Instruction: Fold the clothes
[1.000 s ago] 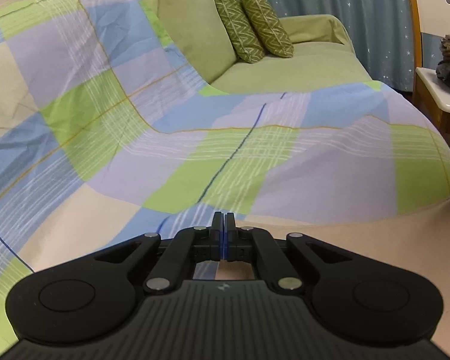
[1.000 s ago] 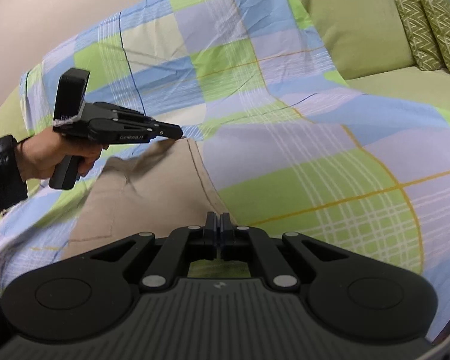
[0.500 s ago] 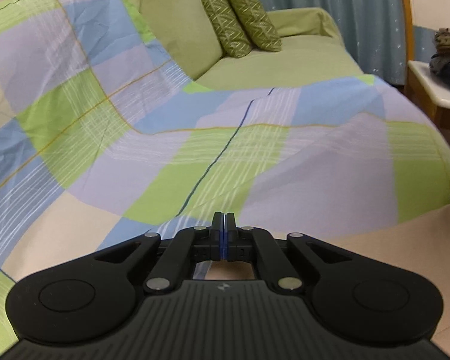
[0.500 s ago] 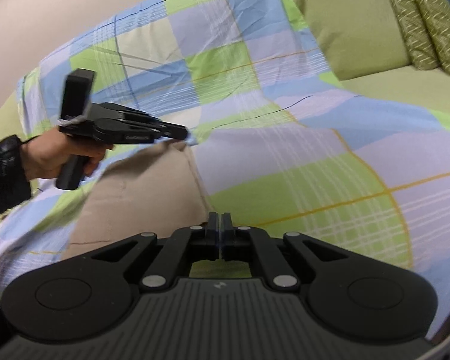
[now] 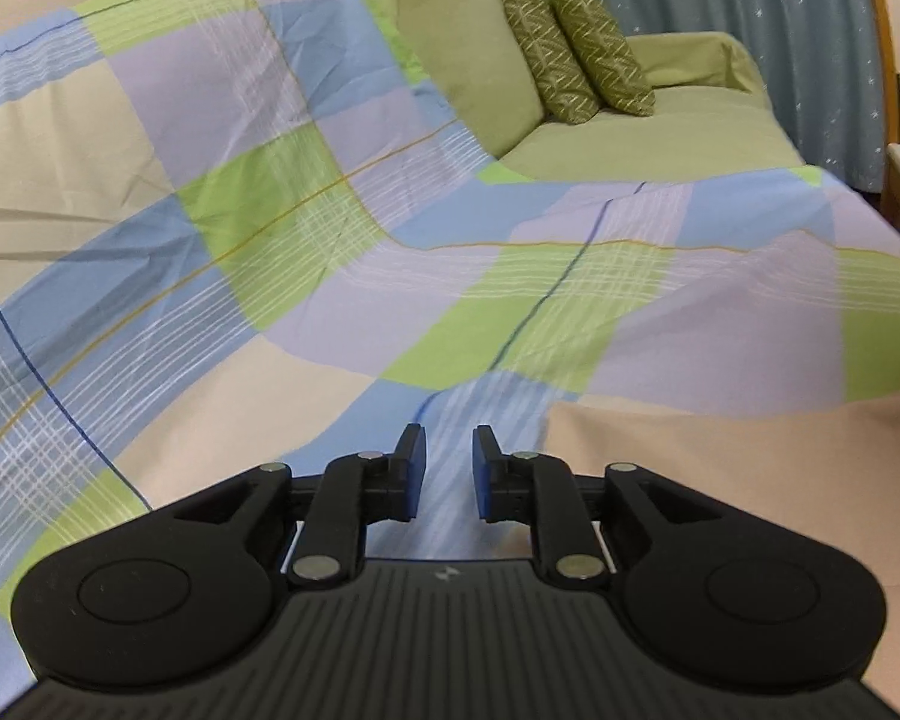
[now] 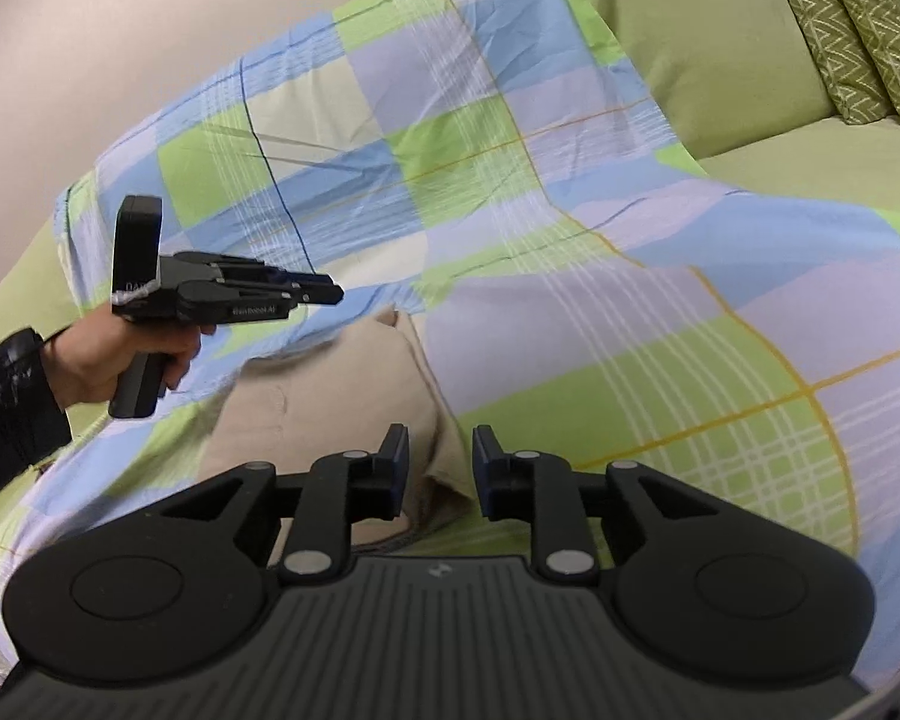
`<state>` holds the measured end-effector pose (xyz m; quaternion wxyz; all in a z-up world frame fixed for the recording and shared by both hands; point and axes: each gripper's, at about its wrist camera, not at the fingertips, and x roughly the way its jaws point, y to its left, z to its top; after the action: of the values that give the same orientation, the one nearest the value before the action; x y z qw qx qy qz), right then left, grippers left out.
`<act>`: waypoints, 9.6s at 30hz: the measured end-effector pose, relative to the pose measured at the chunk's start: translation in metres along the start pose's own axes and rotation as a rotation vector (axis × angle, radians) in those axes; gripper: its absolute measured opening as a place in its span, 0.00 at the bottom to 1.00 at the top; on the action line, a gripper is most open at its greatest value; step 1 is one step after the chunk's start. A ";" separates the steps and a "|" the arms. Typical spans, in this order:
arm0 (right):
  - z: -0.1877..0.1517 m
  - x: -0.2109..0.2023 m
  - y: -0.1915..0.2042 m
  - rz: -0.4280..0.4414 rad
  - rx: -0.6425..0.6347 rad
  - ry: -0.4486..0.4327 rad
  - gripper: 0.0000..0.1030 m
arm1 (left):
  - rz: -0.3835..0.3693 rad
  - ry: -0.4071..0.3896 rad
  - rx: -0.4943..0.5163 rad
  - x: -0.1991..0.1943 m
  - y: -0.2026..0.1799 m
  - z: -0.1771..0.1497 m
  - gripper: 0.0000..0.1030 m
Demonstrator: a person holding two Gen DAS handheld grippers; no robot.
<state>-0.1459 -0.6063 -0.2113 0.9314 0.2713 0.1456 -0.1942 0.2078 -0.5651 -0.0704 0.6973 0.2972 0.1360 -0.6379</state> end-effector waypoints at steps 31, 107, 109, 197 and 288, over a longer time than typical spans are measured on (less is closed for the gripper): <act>-0.012 0.011 -0.016 -0.026 0.065 0.068 0.00 | -0.044 0.083 0.031 0.046 -0.033 0.007 0.26; -0.001 -0.034 0.064 0.095 -0.346 0.229 0.23 | 0.096 -0.011 0.094 -0.146 -0.095 -0.079 0.35; -0.003 -0.040 0.056 0.065 -0.355 0.225 0.24 | 0.075 -0.002 0.213 -0.160 -0.129 -0.090 0.36; 0.012 -0.027 0.132 0.414 -1.217 0.348 0.01 | -0.192 0.065 0.271 -0.190 -0.126 -0.084 0.03; 0.048 0.129 -0.024 0.342 0.161 0.294 0.03 | -0.229 0.032 -0.621 -0.096 0.027 -0.109 0.31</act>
<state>-0.0345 -0.6885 -0.2317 0.8949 0.3908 0.2156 -0.0031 0.2402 -0.4235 -0.0948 0.6763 0.0633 0.3675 -0.6353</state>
